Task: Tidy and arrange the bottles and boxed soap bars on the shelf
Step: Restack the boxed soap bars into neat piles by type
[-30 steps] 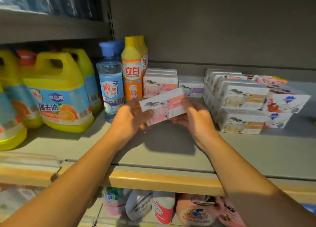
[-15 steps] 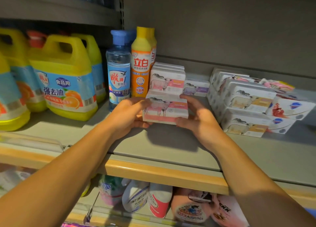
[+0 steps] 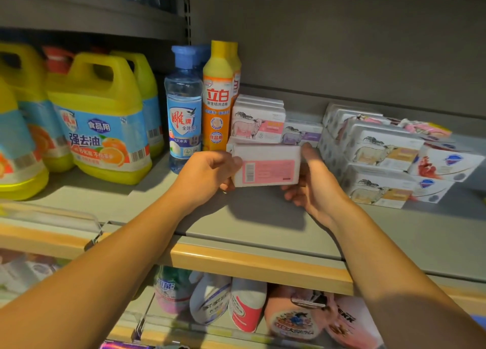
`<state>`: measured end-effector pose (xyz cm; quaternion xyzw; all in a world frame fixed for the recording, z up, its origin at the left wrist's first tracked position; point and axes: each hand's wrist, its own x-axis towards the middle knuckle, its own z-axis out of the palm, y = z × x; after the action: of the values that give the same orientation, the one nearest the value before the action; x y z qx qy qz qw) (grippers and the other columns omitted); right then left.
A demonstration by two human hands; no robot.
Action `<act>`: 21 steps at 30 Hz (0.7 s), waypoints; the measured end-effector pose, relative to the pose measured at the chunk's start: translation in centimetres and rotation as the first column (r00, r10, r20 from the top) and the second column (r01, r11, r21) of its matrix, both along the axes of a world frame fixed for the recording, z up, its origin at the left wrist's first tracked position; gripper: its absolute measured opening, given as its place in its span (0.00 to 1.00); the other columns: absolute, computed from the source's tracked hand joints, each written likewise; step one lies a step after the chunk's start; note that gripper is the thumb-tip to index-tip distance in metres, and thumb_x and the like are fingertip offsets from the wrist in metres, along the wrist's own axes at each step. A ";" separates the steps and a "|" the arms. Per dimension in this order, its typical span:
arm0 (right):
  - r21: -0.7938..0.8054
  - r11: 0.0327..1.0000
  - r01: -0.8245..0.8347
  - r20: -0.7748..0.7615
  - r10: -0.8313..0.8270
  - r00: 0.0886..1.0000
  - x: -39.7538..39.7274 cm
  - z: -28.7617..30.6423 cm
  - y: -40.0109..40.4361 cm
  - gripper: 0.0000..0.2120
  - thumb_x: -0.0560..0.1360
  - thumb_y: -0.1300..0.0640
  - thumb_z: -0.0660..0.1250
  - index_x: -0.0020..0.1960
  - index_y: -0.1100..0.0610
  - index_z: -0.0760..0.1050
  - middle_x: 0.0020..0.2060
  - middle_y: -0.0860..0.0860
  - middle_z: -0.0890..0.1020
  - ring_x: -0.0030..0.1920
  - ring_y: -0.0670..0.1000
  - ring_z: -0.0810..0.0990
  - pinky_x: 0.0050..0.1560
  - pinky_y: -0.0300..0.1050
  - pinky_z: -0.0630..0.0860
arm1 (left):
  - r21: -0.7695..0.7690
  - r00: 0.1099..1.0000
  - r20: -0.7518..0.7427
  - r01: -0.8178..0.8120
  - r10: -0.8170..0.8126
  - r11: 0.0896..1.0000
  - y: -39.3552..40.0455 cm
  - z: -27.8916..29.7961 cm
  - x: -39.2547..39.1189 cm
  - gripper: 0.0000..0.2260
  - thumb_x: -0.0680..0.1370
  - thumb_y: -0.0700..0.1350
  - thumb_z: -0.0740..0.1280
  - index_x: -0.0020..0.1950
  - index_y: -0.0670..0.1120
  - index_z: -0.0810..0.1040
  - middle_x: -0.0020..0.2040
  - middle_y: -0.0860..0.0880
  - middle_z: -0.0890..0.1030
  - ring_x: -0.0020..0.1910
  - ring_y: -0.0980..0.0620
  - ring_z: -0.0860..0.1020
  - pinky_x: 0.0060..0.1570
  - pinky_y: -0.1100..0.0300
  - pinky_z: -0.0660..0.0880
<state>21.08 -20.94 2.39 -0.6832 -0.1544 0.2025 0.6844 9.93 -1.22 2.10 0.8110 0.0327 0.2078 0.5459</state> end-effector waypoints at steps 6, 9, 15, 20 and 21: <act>-0.066 0.997 0.040 0.040 -0.037 0.999 -0.1 -0.4 -0.1 0.24 0.76 0.37 0.64 0.48 0.57 0.83 0.32 0.53 0.82 0.26 0.49 0.76 0.22 0.38 0.68 | 0.041 0.999 -0.005 -0.041 0.041 0.998 -0.1 0.1 0.0 0.17 0.82 0.51 0.61 0.46 0.43 0.84 0.43 0.47 0.86 0.37 0.52 0.82 0.37 0.63 0.78; 0.006 1.000 -0.006 0.049 0.006 0.999 -0.3 -0.4 -0.3 0.19 0.77 0.40 0.65 0.52 0.55 0.82 0.43 0.52 0.86 0.26 0.48 0.74 0.22 0.39 0.67 | -0.017 1.000 0.007 0.000 0.000 1.000 0.0 0.1 0.1 0.11 0.82 0.48 0.63 0.55 0.45 0.82 0.49 0.50 0.86 0.33 0.50 0.82 0.34 0.62 0.78; 0.116 0.992 0.046 -0.069 -0.038 0.997 -0.3 -0.2 -0.1 0.15 0.76 0.42 0.66 0.52 0.53 0.81 0.38 0.52 0.82 0.29 0.49 0.77 0.29 0.42 0.73 | -0.117 0.981 0.058 0.193 -0.187 0.974 0.4 -0.4 0.3 0.22 0.74 0.34 0.73 0.66 0.48 0.78 0.62 0.52 0.82 0.57 0.50 0.82 0.52 0.56 0.80; 0.215 0.977 -0.007 0.173 -0.031 0.984 -0.6 -0.1 0.1 0.12 0.67 0.57 0.70 0.48 0.44 0.82 0.45 0.47 0.86 0.43 0.49 0.84 0.37 0.44 0.75 | -0.307 0.982 0.072 0.188 -0.175 0.933 0.4 -0.5 0.7 0.25 0.71 0.39 0.75 0.67 0.51 0.77 0.66 0.52 0.78 0.60 0.49 0.80 0.49 0.54 0.80; 0.220 0.975 -0.030 0.248 -0.026 0.968 -0.8 0.0 0.1 0.15 0.67 0.58 0.70 0.51 0.43 0.81 0.48 0.45 0.85 0.45 0.48 0.84 0.39 0.42 0.77 | -0.305 0.988 0.068 0.152 -0.138 0.940 0.4 -0.5 0.8 0.26 0.73 0.39 0.74 0.70 0.52 0.75 0.66 0.54 0.79 0.60 0.52 0.81 0.47 0.56 0.81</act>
<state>20.28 -20.82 2.34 -0.6225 -0.2615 0.0970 0.7313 10.76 -0.80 1.62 0.7107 -0.0073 0.1778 0.6806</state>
